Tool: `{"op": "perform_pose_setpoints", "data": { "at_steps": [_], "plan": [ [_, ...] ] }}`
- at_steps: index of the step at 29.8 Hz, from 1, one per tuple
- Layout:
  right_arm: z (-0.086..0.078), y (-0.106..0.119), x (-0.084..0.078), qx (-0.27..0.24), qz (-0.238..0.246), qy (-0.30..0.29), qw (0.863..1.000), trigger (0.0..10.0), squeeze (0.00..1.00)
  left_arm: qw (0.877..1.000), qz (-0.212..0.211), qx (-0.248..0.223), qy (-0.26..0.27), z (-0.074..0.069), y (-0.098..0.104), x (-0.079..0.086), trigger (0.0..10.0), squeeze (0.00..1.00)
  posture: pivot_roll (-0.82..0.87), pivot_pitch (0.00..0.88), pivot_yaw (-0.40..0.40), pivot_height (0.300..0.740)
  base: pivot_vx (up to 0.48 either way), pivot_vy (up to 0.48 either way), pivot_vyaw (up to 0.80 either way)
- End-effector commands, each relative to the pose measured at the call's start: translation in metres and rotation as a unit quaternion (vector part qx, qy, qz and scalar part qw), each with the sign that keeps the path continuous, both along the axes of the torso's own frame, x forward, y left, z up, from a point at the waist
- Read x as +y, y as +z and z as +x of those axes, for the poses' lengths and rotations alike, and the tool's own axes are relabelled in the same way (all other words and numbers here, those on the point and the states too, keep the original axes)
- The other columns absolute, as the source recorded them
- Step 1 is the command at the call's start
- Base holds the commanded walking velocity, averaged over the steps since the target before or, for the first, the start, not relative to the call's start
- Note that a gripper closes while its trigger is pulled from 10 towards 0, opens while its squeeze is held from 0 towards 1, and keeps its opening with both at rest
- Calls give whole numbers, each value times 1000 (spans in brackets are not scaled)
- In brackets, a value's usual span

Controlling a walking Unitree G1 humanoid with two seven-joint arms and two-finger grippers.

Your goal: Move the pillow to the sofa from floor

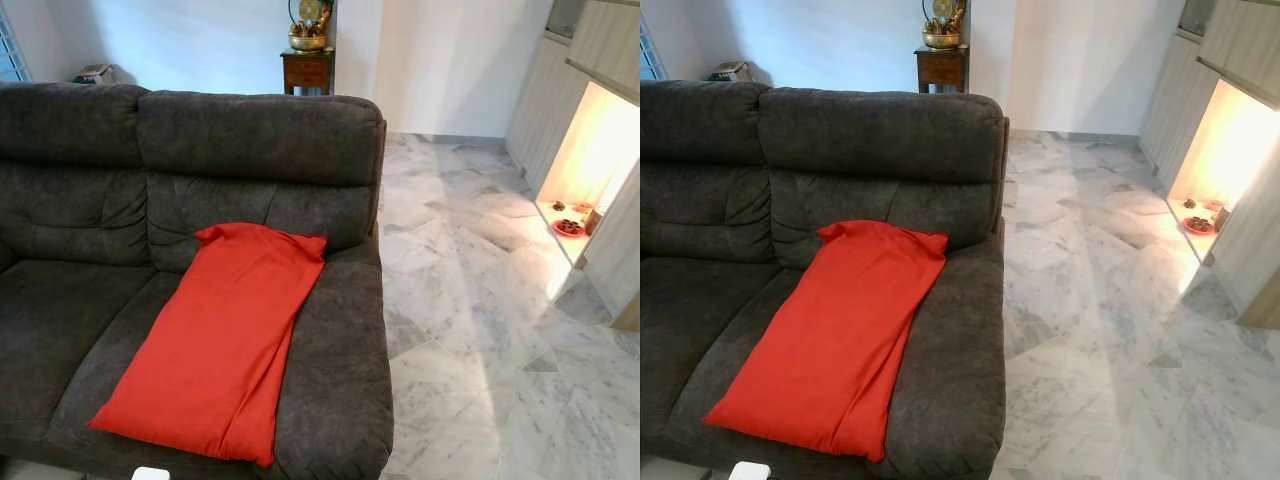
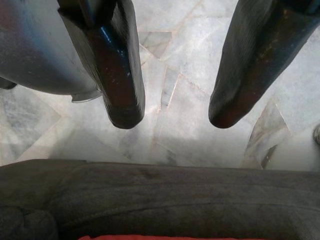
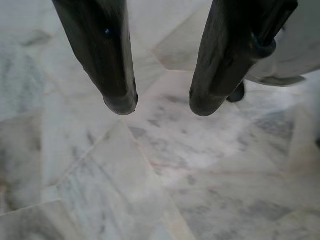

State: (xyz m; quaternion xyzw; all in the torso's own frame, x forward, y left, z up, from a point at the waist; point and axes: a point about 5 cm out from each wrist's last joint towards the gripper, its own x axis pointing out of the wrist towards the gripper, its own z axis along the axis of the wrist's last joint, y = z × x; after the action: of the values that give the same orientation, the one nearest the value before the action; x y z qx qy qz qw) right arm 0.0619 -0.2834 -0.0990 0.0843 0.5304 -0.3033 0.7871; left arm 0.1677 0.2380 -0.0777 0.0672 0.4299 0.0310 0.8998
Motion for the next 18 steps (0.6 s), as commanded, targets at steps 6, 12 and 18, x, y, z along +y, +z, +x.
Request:
{"op": "perform_pose_setpoints", "data": {
  "at_steps": [6, 12, 18],
  "plan": [
    [17, 2, 6, -46, 25, 13, 999, 10000, 0, 1000, -12, 11, -14, 4, -1, -8, 10000, 0, 29, 0, -1, 740, 0, 0, 0],
    [24, 2, 9, -46, 28, 41, 998, 10000, 0, 996, 20, 20, -89, 5, -3, -18, 10000, 0, 39, 0, -17, 740, 0, 0, 0],
    [28, 3, 10, -38, 20, 82, 996, 10000, 0, 981, 83, 45, -169, -4, -5, -13, 10000, 0, 48, 0, -19, 740, 0, 0, 0]
  ]
}}
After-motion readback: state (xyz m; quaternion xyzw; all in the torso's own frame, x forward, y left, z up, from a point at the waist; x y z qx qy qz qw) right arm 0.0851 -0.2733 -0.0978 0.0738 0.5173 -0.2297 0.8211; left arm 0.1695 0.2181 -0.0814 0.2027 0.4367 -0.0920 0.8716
